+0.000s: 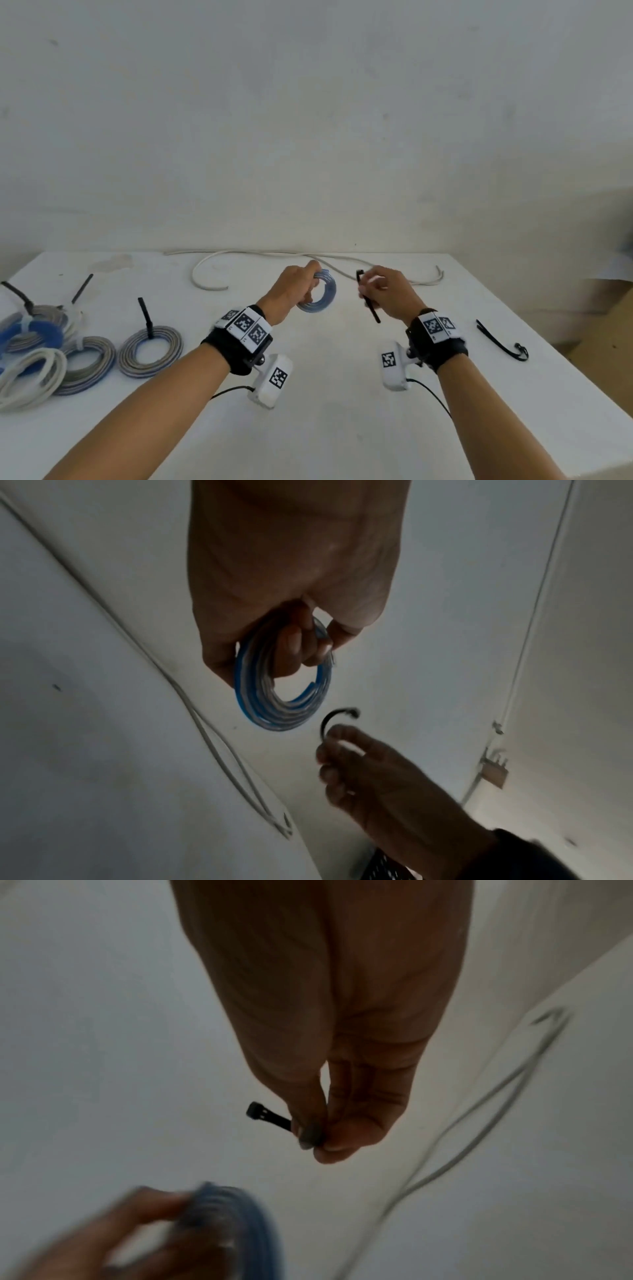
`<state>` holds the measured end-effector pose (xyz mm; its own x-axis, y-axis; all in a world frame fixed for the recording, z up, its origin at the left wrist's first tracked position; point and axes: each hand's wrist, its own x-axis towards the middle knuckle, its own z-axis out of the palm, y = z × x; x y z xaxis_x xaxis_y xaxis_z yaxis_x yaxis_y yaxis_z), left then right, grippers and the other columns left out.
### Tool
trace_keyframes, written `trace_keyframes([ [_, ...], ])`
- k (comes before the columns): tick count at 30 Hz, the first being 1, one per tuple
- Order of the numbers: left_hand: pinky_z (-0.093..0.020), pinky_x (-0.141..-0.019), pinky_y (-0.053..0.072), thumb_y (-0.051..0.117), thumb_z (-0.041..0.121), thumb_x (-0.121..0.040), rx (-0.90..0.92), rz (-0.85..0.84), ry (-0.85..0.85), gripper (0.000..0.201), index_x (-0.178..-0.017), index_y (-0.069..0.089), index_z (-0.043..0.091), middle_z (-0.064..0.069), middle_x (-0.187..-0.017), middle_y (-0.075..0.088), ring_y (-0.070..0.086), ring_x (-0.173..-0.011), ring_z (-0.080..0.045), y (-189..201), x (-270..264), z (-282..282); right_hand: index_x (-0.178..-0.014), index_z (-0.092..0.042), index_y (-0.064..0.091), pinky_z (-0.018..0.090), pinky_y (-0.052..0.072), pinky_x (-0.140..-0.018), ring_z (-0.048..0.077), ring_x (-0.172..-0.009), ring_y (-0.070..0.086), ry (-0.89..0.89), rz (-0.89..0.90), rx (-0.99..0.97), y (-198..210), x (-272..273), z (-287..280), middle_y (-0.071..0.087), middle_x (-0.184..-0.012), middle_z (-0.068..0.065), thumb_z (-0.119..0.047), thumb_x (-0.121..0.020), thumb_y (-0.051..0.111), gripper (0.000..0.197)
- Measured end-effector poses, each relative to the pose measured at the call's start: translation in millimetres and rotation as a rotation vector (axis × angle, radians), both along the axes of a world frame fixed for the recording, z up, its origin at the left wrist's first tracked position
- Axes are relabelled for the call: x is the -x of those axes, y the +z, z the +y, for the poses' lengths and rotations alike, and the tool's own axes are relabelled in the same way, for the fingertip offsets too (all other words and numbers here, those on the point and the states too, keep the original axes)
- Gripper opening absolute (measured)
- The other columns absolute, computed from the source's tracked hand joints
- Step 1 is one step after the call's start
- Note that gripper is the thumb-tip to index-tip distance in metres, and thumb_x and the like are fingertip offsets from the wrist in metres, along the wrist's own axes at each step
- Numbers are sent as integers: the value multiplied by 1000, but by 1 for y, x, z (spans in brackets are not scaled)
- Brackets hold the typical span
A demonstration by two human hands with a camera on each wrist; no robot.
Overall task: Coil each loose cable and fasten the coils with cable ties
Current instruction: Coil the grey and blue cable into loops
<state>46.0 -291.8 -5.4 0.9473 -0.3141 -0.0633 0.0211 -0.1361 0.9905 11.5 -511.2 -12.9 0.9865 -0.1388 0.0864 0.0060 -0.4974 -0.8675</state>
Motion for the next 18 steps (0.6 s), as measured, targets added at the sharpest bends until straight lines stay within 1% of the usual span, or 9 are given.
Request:
trace_keyframes([
  [1, -28, -55, 31, 50, 31, -95, 26, -1, 50, 31, -70, 57, 12, 7, -53, 41, 34, -47, -14, 2, -5, 9, -92, -7, 66, 31, 56, -64, 13, -56, 65, 70, -57, -59, 11, -3, 20, 69, -75, 11, 3, -95, 64, 10],
  [3, -29, -55, 30, 50, 29, -96, 75, -21, 159, 38, -61, 50, 15, 7, -50, 40, 33, -48, -14, 6, -16, 29, -103, -2, 71, 27, 58, -69, 15, -68, 68, 208, -102, -206, 28, -6, 56, 71, -85, 12, 3, -99, 58, 14],
  [5, -29, -54, 29, 49, 27, -96, 153, -38, 241, 41, -57, 52, 19, 8, -51, 39, 33, -44, -12, 13, -26, 52, -112, 0, 71, 27, 59, -77, 20, -82, 72, 317, -132, -308, 38, -10, 84, 74, -93, 13, 3, -98, 60, 17],
  [6, -29, -53, 29, 48, 26, -97, 182, -47, 275, 44, -53, 56, 23, 8, -52, 39, 33, -43, -11, 17, -29, 61, -111, -1, 71, 27, 59, -77, 21, -83, 72, 342, -155, -330, 40, -10, 95, 74, -91, 12, 2, -96, 65, 17],
  [9, -29, -54, 30, 46, 27, -97, 174, -109, 410, 57, -40, 53, 27, 8, -54, 37, 35, -44, -11, 27, -42, 95, -93, -3, 74, 26, 56, -65, 19, -66, 68, 379, -200, -328, 39, -31, 131, 72, -76, 10, -7, -95, 69, 6],
  [11, -30, -57, 31, 47, 28, -97, 150, -156, 466, 52, -45, 48, 26, 8, -54, 38, 36, -47, -13, 29, -47, 112, -84, -5, 72, 25, 54, -59, 18, -59, 65, 383, -211, -281, 32, -47, 152, 71, -72, 9, -11, -97, 67, 15],
  [14, -30, -58, 32, 50, 29, -96, 78, -201, 501, 47, -50, 42, 24, 7, -52, 39, 37, -52, -16, 20, -51, 128, -83, -6, 72, 26, 54, -59, 19, -59, 65, 419, -215, -270, 21, -66, 177, 71, -71, 10, -11, -97, 67, 16],
  [16, -28, -56, 32, 49, 28, -97, 58, -226, 499, 49, -49, 42, 24, 3, -55, 38, 37, -58, -19, 12, -52, 134, -84, -6, 72, 28, 55, -61, 20, -60, 66, 425, -222, -267, 11, -76, 189, 71, -71, 8, -12, -97, 67, 15],
  [18, -27, -55, 31, 49, 25, -97, 39, -266, 505, 45, -54, 42, 20, -1, -58, 38, 35, -60, -19, 5, -53, 140, -85, -4, 72, 30, 56, -61, 21, -60, 67, 409, -233, -262, 1, -84, 197, 72, -71, 9, -13, -97, 68, 16],
])
